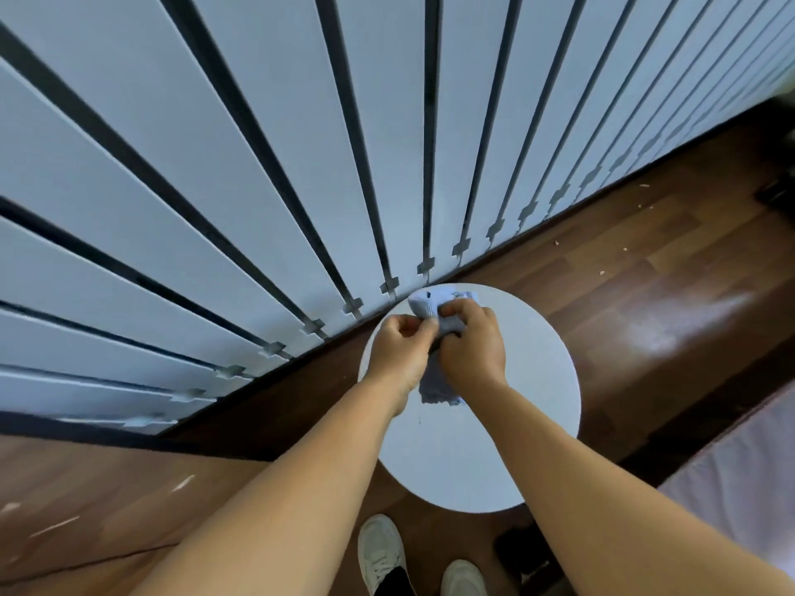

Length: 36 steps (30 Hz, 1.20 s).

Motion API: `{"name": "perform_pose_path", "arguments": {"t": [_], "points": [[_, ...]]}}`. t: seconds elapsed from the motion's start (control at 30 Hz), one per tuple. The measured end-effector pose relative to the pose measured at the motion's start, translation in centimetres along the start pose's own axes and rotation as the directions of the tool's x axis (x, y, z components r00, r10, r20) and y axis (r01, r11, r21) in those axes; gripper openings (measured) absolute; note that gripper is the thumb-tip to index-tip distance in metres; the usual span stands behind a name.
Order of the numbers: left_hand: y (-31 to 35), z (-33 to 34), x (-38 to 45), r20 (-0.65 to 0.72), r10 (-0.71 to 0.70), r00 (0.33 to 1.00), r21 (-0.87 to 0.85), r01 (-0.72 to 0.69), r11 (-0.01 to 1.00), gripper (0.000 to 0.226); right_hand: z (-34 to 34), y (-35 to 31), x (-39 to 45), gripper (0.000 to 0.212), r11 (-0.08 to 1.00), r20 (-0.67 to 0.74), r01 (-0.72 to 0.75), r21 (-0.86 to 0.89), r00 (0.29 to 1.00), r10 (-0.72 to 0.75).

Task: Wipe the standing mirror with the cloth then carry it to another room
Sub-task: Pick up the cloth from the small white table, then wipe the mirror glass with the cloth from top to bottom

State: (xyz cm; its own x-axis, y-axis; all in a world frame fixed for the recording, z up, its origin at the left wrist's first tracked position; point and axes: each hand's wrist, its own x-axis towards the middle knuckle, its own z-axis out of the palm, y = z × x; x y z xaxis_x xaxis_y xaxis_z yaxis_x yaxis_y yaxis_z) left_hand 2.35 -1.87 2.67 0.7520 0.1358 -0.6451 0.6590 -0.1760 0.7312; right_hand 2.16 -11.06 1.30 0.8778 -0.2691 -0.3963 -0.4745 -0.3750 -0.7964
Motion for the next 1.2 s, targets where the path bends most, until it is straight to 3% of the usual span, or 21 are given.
{"name": "perform_pose_path", "arguments": {"t": [0.13, 0.23, 0.33, 0.53, 0.73, 0.83, 0.97, 1.1, 1.2], "points": [[5.9, -2.8, -5.6, -0.089, 0.129, 0.988, -0.097, -0.138, 0.986, 0.058, -2.9, -7.5, -3.4, 0.044, 0.984, -0.004, 0.147, 0.105, 0.989, -0.147], [10.4, -5.6, -10.1, -0.088, 0.232, 0.969, -0.153, -0.243, 0.958, 0.035, -4.5, -13.3, -6.3, 0.041, 0.962, -0.018, 0.255, 0.094, 0.967, -0.255], [14.6, -9.2, -15.1, -0.217, 0.37, 0.903, -0.086, -0.395, 0.915, 0.022, -5.3, -19.5, -10.3, 0.042, 0.921, -0.039, 0.379, 0.083, 0.925, -0.377], [19.8, -17.7, -24.9, -0.463, 0.458, 0.759, -0.071, -0.547, 0.834, 0.036, -5.2, -29.5, -19.9, 0.041, 0.778, -0.056, 0.594, 0.205, 0.801, -0.596], [20.1, -26.0, -34.4, -0.485, 0.455, 0.747, -0.297, -0.63, 0.718, 0.036, -3.0, -35.0, -30.7, 0.04, 0.589, -0.085, 0.785, 0.194, 0.611, -0.787], [18.7, -30.0, -38.8, -0.457, 0.513, 0.727, -0.343, -0.676, 0.653, 0.032, -0.7, -36.8, -35.6, 0.042, 0.529, -0.064, 0.822, 0.213, 0.552, -0.831], [16.0, -37.0, -45.2, -0.509, 0.567, 0.648, -0.293, -0.749, 0.594, 0.045, 3.8, -39.6, -43.7, 0.044, 0.446, -0.048, 0.863, 0.236, 0.469, -0.882], [13.4, -44.4, -50.9, -0.614, 0.528, 0.587, -0.179, -0.754, 0.631, 0.03, 8.7, -42.3, -51.5, 0.046, 0.376, -0.048, 0.911, 0.173, 0.389, -0.92], [12.0, -49.4, -54.0, -0.716, 0.481, 0.506, -0.127, -0.771, 0.624, 0.023, 11.7, -44.1, -56.2, 0.049, 0.335, -0.053, 0.912, 0.237, 0.356, -0.933]]}}
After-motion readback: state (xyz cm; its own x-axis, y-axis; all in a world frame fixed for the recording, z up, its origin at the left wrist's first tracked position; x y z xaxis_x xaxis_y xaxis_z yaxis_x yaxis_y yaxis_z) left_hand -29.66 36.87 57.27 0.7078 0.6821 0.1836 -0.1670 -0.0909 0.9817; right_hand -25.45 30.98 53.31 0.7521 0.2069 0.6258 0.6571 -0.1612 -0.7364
